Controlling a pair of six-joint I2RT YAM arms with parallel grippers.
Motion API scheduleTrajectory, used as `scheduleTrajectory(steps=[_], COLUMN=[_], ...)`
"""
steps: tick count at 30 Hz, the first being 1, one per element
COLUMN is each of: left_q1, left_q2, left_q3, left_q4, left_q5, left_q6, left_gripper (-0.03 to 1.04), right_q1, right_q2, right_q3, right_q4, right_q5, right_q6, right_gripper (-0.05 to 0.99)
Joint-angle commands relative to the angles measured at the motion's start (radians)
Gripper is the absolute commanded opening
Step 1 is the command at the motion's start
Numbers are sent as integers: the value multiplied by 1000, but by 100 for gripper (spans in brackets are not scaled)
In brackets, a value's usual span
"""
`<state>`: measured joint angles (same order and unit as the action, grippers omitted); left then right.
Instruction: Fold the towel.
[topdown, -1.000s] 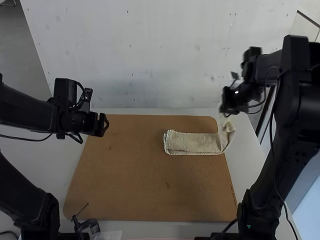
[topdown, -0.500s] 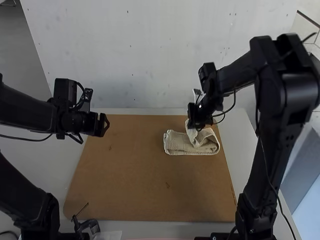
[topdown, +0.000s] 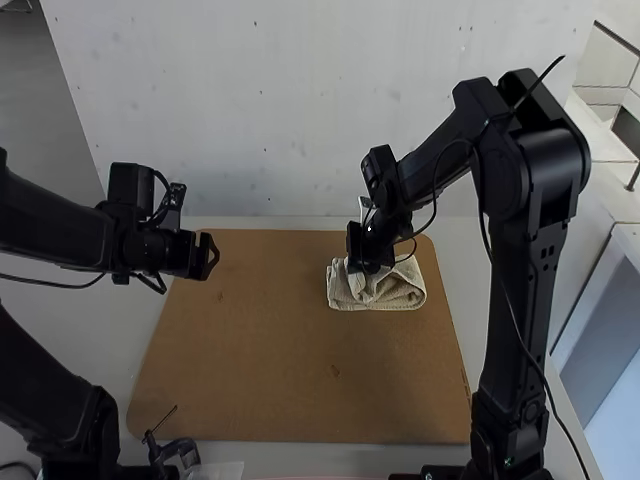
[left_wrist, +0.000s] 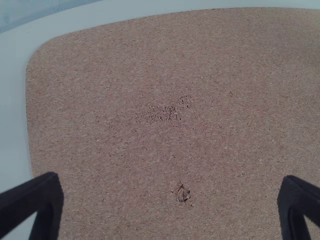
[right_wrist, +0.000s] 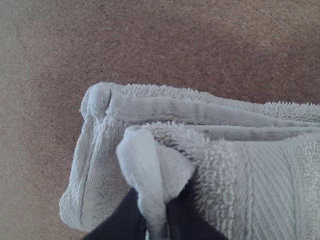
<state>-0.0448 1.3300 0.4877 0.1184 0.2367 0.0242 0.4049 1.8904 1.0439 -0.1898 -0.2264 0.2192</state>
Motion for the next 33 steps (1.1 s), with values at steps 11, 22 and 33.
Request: scheduleTrajectory(steps=[11,22,33], left_q1=[8,10,8], left_q2=[-6,-6,-6], left_q3=[-12,-12,-14], left_q4=[30,32,33], left_q5=[19,18,18], left_q6=[-10,-12,-12], left_gripper=[96,96,96], right_q1=[34,-14,-74], right_q2=[15,-73,-205], right_q3=[108,134,36], right_q4=[26,-20,-283], right_q5=[-47,-76,18], right_q6=[111,97,-188], right_gripper=[42,30,21])
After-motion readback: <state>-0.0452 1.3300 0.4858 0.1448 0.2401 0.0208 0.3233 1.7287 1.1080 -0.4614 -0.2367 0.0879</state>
